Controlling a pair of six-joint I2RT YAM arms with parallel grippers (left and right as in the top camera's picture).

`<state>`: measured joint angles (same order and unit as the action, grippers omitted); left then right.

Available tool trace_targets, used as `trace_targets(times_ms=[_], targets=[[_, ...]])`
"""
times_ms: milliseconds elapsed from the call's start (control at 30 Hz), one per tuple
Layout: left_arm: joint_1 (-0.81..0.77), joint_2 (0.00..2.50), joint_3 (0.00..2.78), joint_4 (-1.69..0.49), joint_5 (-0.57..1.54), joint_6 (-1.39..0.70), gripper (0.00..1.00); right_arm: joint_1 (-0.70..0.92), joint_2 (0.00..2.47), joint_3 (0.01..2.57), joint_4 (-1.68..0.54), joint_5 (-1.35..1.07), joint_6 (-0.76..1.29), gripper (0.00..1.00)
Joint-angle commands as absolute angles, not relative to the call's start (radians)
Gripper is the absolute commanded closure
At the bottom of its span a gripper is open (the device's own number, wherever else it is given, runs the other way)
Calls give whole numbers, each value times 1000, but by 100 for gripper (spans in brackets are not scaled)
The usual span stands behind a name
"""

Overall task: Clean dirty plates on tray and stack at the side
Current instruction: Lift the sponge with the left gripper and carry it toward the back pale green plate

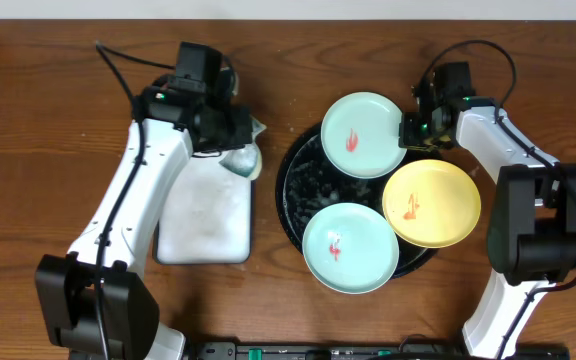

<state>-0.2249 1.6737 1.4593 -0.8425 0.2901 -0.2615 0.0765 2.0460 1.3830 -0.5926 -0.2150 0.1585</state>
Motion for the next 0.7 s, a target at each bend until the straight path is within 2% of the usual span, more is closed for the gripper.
trace_targets(times_ms=[0, 167, 433, 667], targets=[[-258, 1665, 1476, -807, 306, -263, 92, 121, 2039, 1381, -652, -201, 205, 99], [-314, 1684, 1476, -715, 301, -284, 92, 174, 2035, 1381, -752, -199, 249, 99], [-405, 1814, 1476, -584, 326, -514, 93, 221, 2035, 1381, -778, -77, 343, 99], [-518, 1952, 1476, -461, 378, -686, 92, 220, 2035, 1381, -775, -75, 344, 99]])
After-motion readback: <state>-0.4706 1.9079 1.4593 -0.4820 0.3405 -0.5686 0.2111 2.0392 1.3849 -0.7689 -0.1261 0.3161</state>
